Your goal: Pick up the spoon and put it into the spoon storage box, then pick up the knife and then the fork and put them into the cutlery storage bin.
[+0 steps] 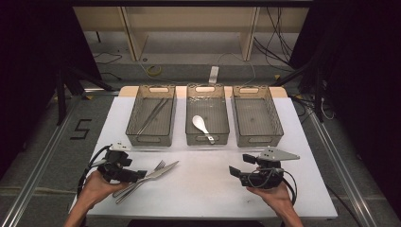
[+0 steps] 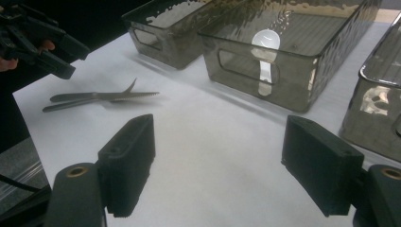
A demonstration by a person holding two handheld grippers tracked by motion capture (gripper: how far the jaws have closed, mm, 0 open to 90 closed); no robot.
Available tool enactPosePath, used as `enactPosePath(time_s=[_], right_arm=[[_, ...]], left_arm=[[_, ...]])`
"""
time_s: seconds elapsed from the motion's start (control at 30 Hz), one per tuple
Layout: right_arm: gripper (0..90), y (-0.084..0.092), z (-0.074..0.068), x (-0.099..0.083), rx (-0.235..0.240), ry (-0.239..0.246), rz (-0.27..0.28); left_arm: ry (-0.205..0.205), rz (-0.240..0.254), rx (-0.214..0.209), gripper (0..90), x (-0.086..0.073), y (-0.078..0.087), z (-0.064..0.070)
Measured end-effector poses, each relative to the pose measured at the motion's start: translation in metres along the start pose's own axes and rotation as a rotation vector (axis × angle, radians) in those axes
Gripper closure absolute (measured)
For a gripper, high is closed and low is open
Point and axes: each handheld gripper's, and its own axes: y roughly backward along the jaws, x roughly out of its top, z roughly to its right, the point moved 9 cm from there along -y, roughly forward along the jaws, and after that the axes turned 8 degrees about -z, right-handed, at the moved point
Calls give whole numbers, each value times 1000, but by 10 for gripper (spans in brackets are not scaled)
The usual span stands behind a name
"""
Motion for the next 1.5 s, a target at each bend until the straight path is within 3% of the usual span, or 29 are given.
enactPosePath(time_s=[0.23,0.63,0.83,1.0,1.13,1.23,1.5], right_arm=[[261,2,-2,-6,0,-9,-5],[258,1,-8,-11,-2,19,-28],[260,2,-6,-11,-4,15,-24],[261,2,-8,-11,-6,26,-27],[261,1,-9,-12,-7,31,-37],[261,1,-9,-13,-7,34,-43],[262,-1,-12,-14,-8,45,-58]], left_arm=[[-6,-60,17,229,-7,-5,-4],[-2,-136,50,228,-18,-9,-12],[7,-172,61,281,-23,-11,-16],[-9,-204,63,357,-27,-14,-16],[-49,-235,80,422,-30,-16,-16],[-75,-252,61,471,-31,-16,-13],[-132,-314,58,601,-41,-21,-11]])
